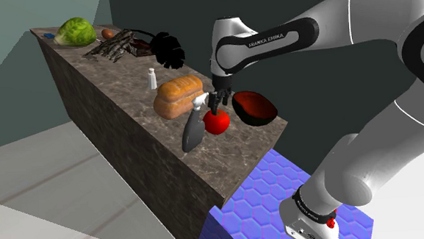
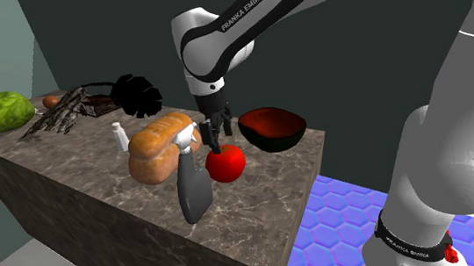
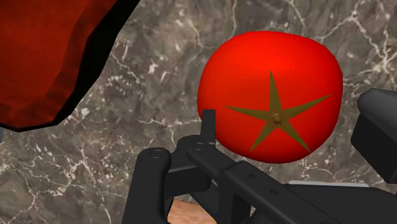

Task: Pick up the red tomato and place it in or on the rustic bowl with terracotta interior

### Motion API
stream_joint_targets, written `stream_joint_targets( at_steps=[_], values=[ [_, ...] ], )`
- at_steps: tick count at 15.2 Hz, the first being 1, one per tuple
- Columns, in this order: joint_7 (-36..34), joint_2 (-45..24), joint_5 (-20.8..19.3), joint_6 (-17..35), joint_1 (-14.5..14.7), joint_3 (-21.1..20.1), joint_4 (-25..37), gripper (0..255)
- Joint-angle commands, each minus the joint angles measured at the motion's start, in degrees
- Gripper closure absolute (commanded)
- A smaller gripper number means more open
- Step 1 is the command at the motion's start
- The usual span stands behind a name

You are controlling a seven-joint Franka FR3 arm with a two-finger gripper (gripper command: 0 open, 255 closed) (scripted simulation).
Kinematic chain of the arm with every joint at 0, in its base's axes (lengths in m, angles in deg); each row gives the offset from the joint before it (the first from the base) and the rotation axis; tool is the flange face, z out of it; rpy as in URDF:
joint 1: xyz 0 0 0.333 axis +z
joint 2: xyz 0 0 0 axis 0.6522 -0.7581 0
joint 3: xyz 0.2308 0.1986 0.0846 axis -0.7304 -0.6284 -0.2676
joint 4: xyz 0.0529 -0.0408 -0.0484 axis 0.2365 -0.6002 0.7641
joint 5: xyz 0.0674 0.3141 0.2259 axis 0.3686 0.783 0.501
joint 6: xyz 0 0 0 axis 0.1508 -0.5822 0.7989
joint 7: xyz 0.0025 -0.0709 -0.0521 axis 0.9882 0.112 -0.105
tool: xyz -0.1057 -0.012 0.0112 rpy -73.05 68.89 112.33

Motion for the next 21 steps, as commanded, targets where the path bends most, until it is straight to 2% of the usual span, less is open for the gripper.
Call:
stream_joint_targets(
  at_steps=[1, 2, 3, 12, 21],
  values=[
    [-0.01, -0.02, 0.00, 0.02, 0.00, 0.00, 0.00, 0],
    [-0.01, -0.02, 0.00, 0.02, 0.00, 0.00, 0.00, 0],
    [-0.01, -0.02, 0.00, 0.02, 0.00, 0.00, 0.00, 255],
    [-0.01, -0.02, 0.00, 0.02, 0.00, 0.00, 0.00, 255],
    [0.32, 2.58, 0.17, -6.96, 0.03, -0.02, 4.40, 255]
  ],
)
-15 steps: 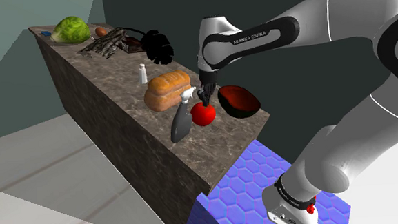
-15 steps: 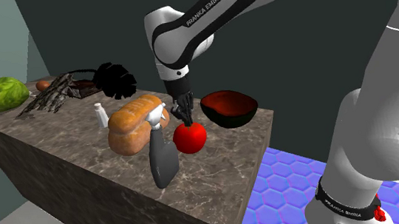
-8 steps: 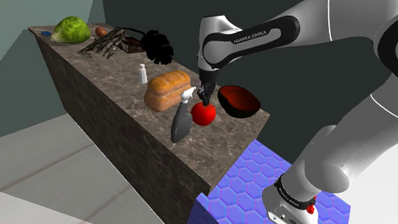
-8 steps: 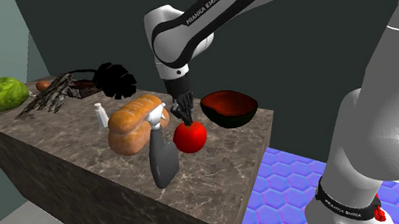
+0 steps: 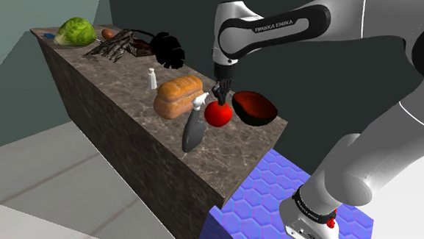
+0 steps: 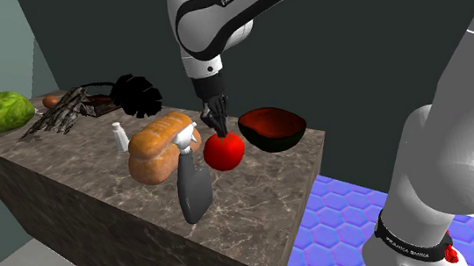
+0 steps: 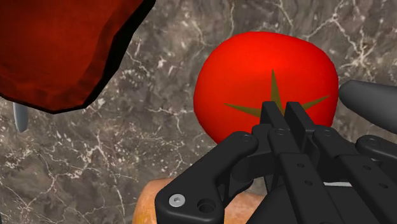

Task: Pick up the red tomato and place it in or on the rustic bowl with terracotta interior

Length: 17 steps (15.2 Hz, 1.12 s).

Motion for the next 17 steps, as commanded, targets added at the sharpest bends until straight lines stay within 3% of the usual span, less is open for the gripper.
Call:
stream_joint_targets(
  at_steps=[1, 17],
  values=[
    [0.07, 0.47, 0.03, -1.52, 0.01, -0.01, 1.04, 255],
    [0.57, 2.39, 0.18, -13.83, 0.04, -0.05, 11.44, 255]
  ],
)
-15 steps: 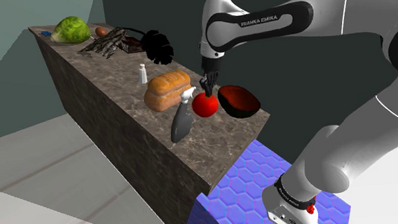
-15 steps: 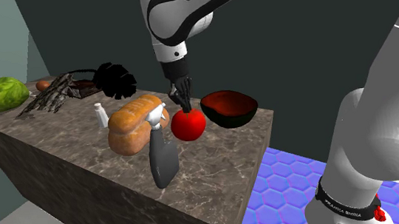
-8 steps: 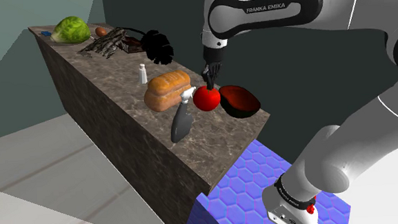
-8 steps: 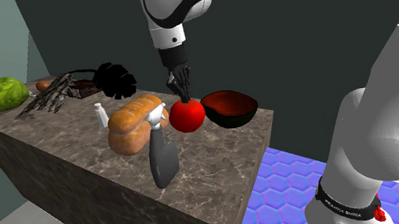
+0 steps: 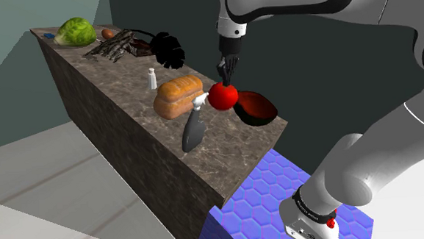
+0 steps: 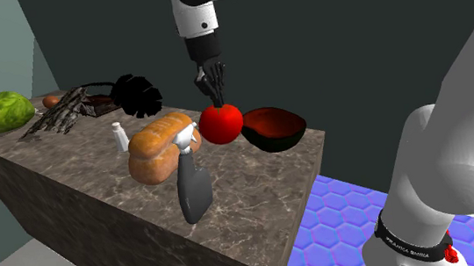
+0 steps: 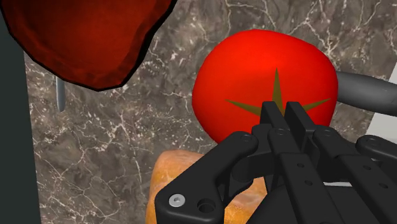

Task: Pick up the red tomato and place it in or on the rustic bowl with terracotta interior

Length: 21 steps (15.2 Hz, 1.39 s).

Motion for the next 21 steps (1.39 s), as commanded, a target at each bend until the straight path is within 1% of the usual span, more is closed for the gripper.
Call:
stream_joint_targets(
  at_steps=[1, 7, 14, 21],
  values=[
    [0.04, 0.02, 0.01, -1.50, 0.01, -0.02, 1.47, 255],
    [0.19, -0.11, 0.03, -5.71, 0.01, -0.04, 5.81, 255],
    [9.28, 2.82, -2.37, -9.13, -3.79, 5.34, 6.84, 255],
    [18.86, 2.83, -4.83, -12.47, -7.47, 11.04, 11.05, 255]
  ],
)
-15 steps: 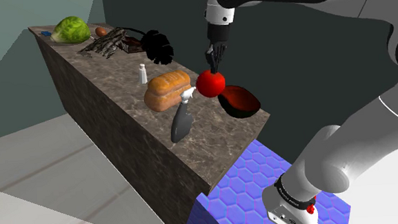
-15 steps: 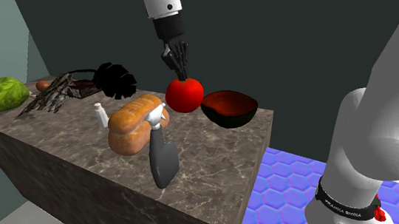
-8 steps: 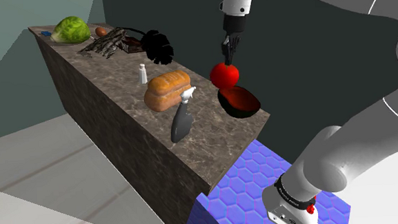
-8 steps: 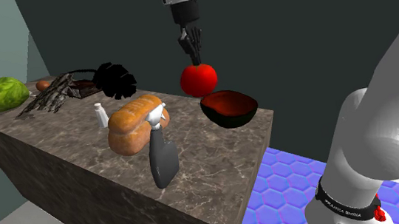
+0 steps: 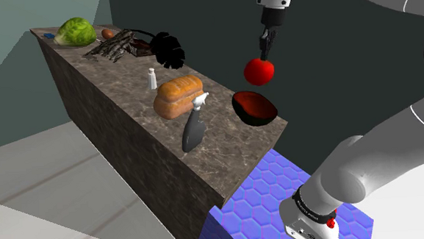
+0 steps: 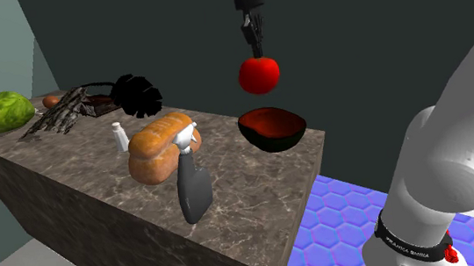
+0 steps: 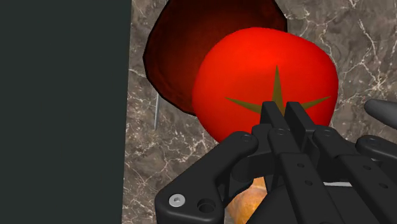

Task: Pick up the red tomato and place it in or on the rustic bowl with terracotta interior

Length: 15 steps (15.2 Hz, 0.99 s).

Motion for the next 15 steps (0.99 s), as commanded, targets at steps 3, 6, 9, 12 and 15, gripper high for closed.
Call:
stream_joint_targets(
  at_steps=[3, 6, 9, 12, 15],
  values=[
    [5.90, -1.23, -1.20, -1.96, -2.12, 3.39, 3.79, 255],
    [6.93, -1.16, -1.48, -0.77, -2.57, 4.13, 2.68, 255],
    [6.62, -0.59, -1.59, 1.57, -2.61, 4.17, -0.23, 255],
    [6.34, -0.15, -1.70, 3.88, -2.66, 4.23, -3.00, 255],
    [6.09, 0.17, -1.80, 6.19, -2.71, 4.30, -5.63, 255]
  ],
)
